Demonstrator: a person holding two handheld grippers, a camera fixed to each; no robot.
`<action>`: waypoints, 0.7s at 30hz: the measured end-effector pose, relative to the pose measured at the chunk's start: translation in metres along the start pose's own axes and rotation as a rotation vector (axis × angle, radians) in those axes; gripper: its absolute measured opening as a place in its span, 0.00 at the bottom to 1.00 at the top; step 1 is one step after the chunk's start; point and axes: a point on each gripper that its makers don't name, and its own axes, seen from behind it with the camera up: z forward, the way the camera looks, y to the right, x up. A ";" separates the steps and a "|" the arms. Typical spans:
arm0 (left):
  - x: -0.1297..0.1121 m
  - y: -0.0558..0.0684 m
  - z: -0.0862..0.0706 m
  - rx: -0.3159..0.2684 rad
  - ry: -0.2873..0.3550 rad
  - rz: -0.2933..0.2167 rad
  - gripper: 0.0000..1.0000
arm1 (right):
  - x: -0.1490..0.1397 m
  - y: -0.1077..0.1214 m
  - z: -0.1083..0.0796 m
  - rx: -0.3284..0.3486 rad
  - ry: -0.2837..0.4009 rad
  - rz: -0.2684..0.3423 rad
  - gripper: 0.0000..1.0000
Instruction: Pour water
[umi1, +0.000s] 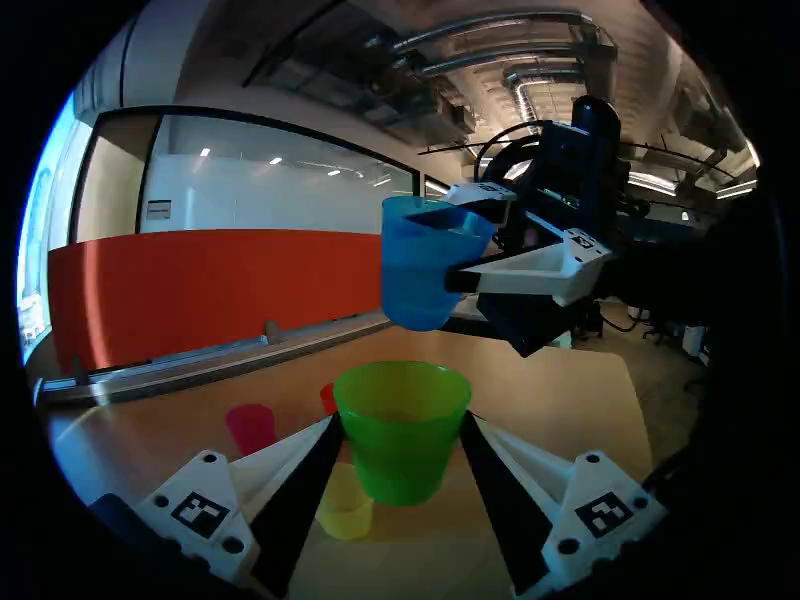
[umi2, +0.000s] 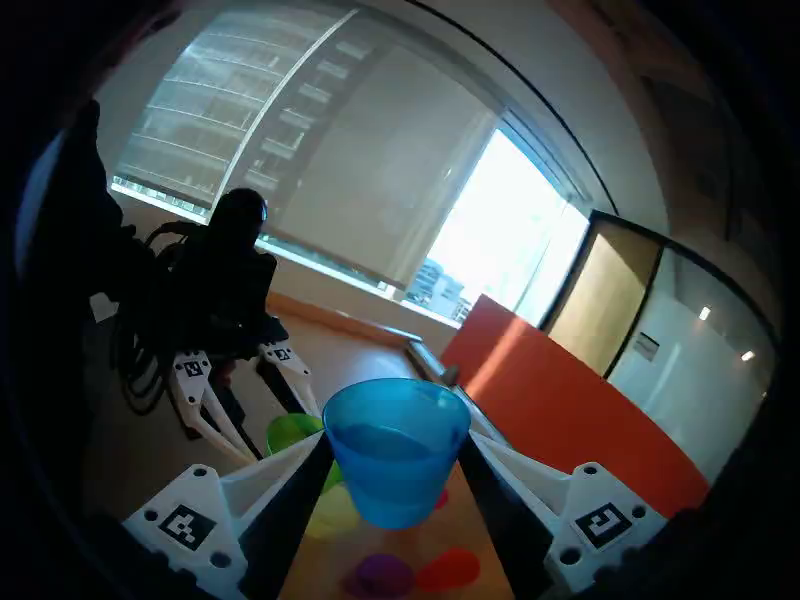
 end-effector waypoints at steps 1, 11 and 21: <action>0.000 0.000 0.000 0.000 -0.001 0.000 0.83 | 0.000 0.001 0.000 0.000 -0.001 -0.003 0.89; 0.001 0.002 -0.001 0.003 -0.001 -0.004 0.83 | 0.001 0.007 0.002 -0.007 -0.010 -0.036 0.89; 0.005 0.006 -0.002 -0.001 0.002 -0.001 0.83 | 0.002 0.011 0.004 -0.011 -0.016 -0.057 0.88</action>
